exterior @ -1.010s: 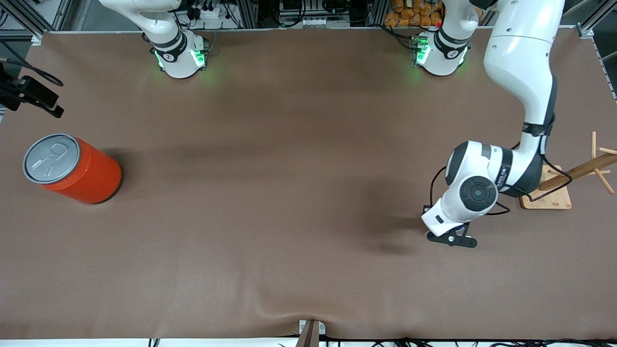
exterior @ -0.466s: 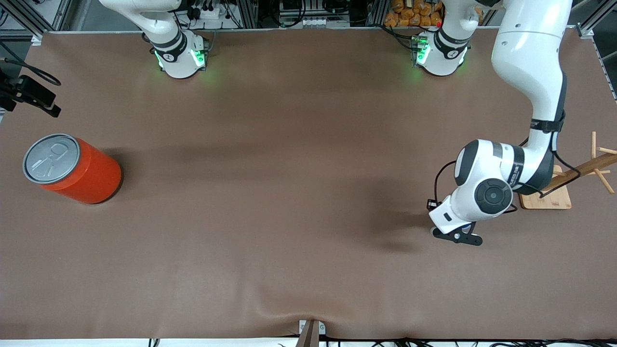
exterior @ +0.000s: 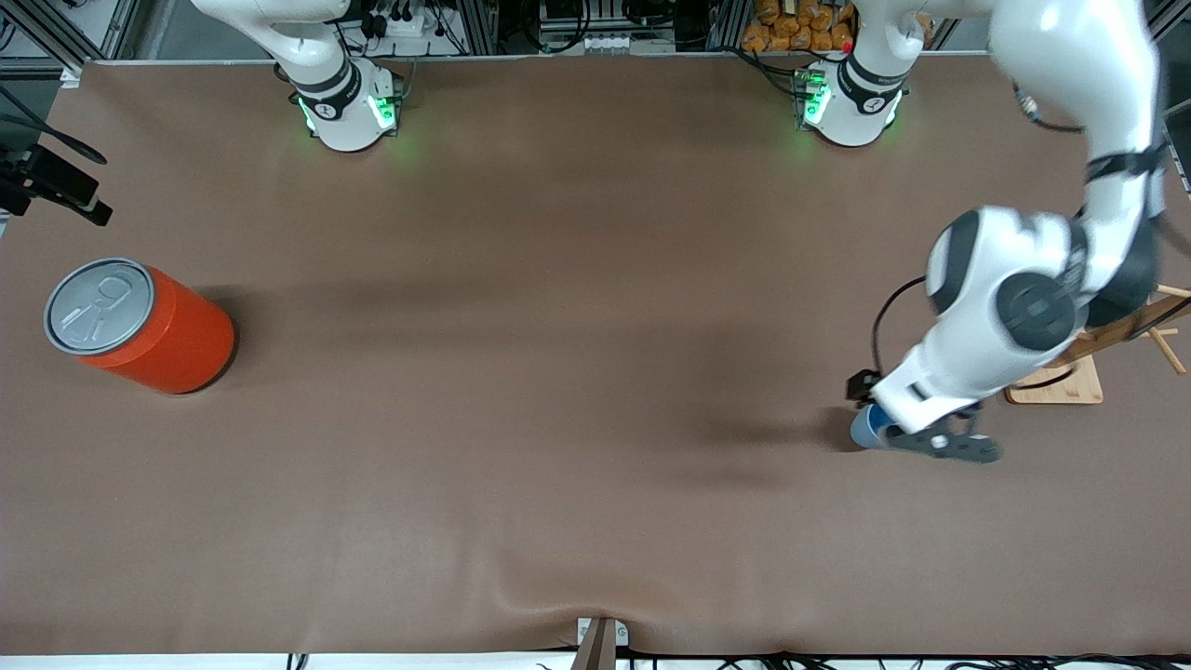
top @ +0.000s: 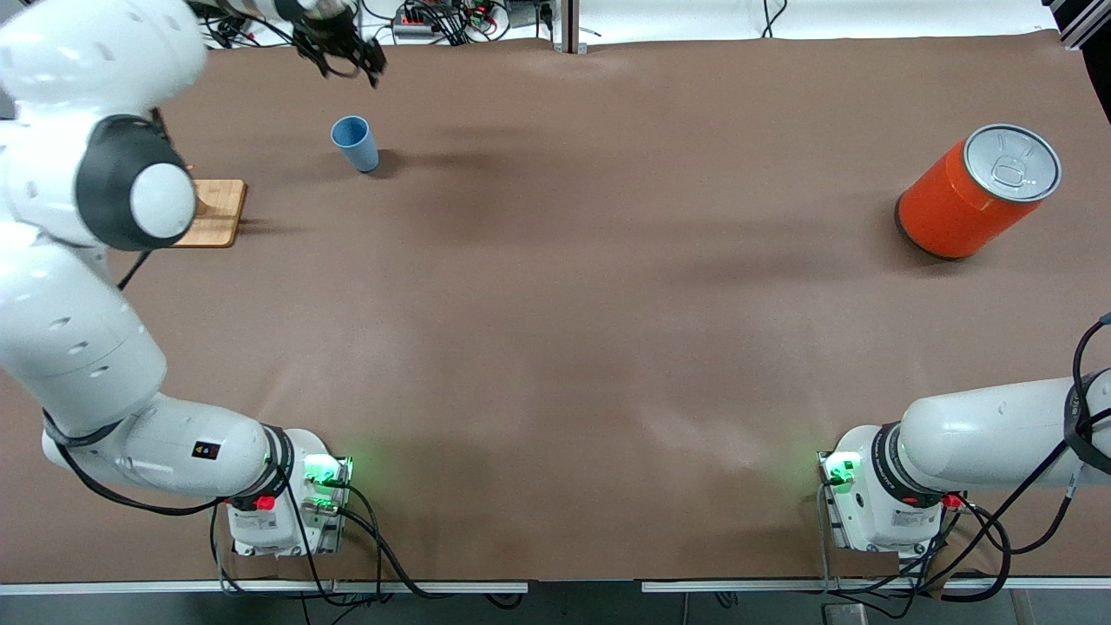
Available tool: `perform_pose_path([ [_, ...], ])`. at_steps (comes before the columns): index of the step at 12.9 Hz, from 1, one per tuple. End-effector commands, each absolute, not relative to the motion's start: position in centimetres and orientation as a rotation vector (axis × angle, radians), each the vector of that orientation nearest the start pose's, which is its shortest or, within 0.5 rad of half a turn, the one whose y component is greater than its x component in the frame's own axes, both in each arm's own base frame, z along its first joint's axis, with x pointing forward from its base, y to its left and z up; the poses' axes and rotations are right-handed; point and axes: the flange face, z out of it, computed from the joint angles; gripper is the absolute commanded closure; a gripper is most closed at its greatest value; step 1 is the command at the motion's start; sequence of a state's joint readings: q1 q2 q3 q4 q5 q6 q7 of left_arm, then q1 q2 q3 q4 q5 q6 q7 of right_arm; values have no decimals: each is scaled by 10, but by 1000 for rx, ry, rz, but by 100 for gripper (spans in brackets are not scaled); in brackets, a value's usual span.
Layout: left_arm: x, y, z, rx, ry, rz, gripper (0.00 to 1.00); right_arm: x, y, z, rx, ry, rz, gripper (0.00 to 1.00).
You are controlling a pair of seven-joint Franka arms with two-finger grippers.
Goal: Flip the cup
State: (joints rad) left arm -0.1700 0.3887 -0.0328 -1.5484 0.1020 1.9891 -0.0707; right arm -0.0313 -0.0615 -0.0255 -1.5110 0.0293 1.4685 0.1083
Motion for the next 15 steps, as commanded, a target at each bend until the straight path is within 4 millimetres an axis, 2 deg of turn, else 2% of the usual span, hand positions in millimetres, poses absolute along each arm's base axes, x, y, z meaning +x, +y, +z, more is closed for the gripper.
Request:
perform_pose_path([
  [1, 633, -62, 528, -3170, 56, -194, 0, 515, -27, 680, -3081, 235, -34, 0],
  [4, 584, -39, 596, -3174, 41, -114, 0, 515, -23, 680, -3082, 226, -32, 0],
  [7, 560, -35, 623, -3163, 111, -48, 0, 515, -18, 681, -3082, 209, -36, 0],
  [8, 555, -31, 638, -3158, 117, -53, 0, 515, -17, 681, -3083, 207, -33, 0],
  [10, 549, -29, 646, -3153, 122, 5, 0, 515, -18, 680, -3082, 209, -33, 0],
  [11, 546, -39, 649, -3121, 146, 21, 0, 515, -20, 680, -3082, 216, -34, 0],
  [13, 545, -44, 649, -3098, 164, 22, 0, 517, -22, 678, -3082, 221, -29, 0],
  [15, 542, -41, 648, -3109, 154, 72, 0, 517, -22, 679, -3081, 221, -31, 0],
])
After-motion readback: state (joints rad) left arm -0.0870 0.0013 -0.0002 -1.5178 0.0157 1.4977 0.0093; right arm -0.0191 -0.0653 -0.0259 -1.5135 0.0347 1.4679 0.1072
